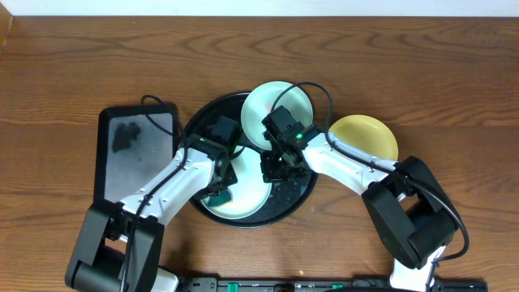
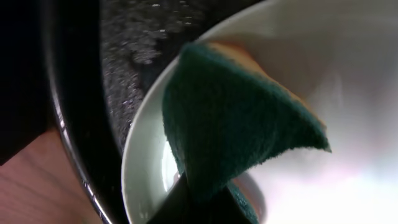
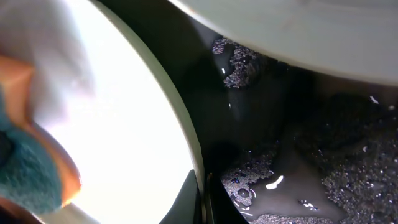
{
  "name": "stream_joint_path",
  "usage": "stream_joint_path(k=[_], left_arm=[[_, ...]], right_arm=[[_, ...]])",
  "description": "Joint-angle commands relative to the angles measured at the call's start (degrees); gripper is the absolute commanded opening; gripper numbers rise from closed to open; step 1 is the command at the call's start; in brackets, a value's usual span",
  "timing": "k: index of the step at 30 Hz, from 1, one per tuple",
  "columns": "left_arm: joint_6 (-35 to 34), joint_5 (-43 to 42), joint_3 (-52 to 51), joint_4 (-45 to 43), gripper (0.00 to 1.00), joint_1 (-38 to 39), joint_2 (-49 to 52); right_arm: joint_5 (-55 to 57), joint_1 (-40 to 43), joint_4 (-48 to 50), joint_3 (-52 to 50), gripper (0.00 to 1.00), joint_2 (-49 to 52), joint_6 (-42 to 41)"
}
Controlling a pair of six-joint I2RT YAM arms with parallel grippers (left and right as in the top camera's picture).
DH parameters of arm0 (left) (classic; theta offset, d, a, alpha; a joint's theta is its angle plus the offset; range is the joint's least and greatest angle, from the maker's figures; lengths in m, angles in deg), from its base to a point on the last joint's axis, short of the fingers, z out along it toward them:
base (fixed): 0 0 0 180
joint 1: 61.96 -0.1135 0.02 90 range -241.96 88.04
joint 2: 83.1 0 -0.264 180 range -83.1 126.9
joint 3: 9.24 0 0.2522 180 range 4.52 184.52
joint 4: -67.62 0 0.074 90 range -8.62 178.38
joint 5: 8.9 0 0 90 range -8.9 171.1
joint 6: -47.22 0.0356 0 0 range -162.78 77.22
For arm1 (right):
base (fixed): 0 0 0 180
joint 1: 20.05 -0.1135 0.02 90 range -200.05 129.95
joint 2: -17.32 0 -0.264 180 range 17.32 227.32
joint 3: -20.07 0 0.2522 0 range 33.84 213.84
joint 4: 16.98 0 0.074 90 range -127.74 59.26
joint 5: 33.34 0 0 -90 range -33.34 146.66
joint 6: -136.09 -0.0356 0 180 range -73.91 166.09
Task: Clean dirty plates on tray and stack at the side
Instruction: 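Scrub the mint-green plate with the sponge in the left gripper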
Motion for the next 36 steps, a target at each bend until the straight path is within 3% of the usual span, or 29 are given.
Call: stream_joint_path(k=[1, 4, 6, 8, 12, 19, 25, 36], left_arm=[[-0.1, 3.4, -0.8, -0.1, 0.07, -0.6, 0.4], [13.8, -8.6, -0.8, -5.2, 0.07, -0.6, 0.4], [28.3, -25.2, -0.8, -10.5, 0.07, -0.6, 0.4], [33.4, -31.9, -0.8, -12.3, 0.07, -0.6, 0.4], [32.6, -28.2, -0.8, -13.6, 0.07, -0.7, 0.4], [14.8, -3.1, -0.8, -11.8, 0.07, -2.2, 0.4], [11.1, 12.5, 1.2, -10.4, 0.07, -3.0, 0.4], [11.1, 13.8, 11.4, -0.7, 0.08, -3.0, -1.0]], right_arm=[[0.5, 0.9, 0.0, 0.7, 0.01, 0.5, -0.7], [0.5, 0.9, 0.0, 0.7, 0.01, 0.5, -0.7], [0.5, 0.9, 0.0, 0.7, 0.01, 0.5, -0.7], [0.5, 0.9, 0.0, 0.7, 0.01, 0.5, -0.7], [0.3, 0.9, 0.0, 0.7, 0.01, 0.5, -0.6], [0.3, 0.9, 0.0, 0.7, 0.01, 0.5, -0.6], [0.3, 0.9, 0.0, 0.7, 0.01, 0.5, -0.6], [0.3, 0.9, 0.0, 0.7, 0.01, 0.5, -0.7]])
